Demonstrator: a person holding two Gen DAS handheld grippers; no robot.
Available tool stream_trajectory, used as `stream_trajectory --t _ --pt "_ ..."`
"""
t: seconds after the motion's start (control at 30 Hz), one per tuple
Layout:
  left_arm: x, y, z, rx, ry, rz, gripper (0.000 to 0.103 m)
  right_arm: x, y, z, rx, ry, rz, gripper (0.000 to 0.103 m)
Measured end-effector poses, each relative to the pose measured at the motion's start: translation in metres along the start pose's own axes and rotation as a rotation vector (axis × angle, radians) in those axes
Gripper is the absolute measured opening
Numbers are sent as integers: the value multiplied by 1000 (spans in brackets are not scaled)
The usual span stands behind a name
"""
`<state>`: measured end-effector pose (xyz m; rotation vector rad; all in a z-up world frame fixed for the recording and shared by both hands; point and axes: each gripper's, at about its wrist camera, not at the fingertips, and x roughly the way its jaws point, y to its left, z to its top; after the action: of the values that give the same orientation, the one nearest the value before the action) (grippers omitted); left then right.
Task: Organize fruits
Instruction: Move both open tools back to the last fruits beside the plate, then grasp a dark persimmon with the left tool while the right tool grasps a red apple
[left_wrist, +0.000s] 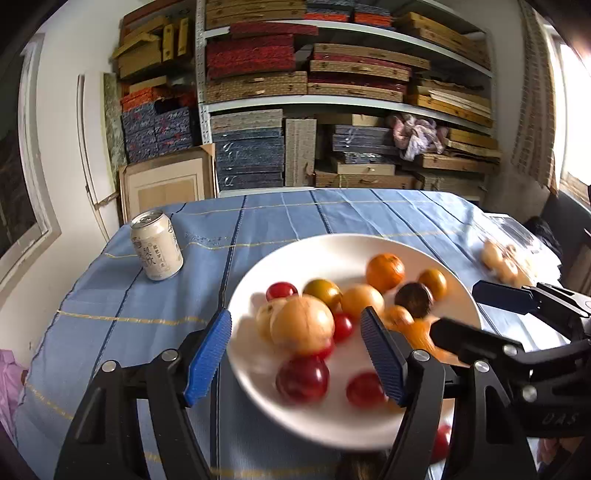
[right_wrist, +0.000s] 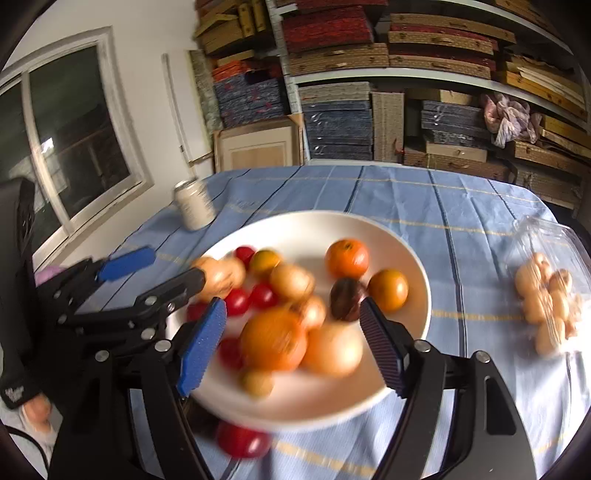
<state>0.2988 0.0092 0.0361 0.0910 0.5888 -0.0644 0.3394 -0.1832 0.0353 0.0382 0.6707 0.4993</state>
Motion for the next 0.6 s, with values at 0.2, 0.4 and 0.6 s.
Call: stream_trajectory --t 0.2,0.4,0.6 --pt "-24 -5 -33 39 59 -65 73 -29 10 -43 -32 50 -2 73" --pt "-26 -8 -71 49 153 -158 73 -26 8 -77 -23 120 16 73" --pt "-10 -15 -77 63 189 -185 73 -19 8 -82 -18 147 38 73"
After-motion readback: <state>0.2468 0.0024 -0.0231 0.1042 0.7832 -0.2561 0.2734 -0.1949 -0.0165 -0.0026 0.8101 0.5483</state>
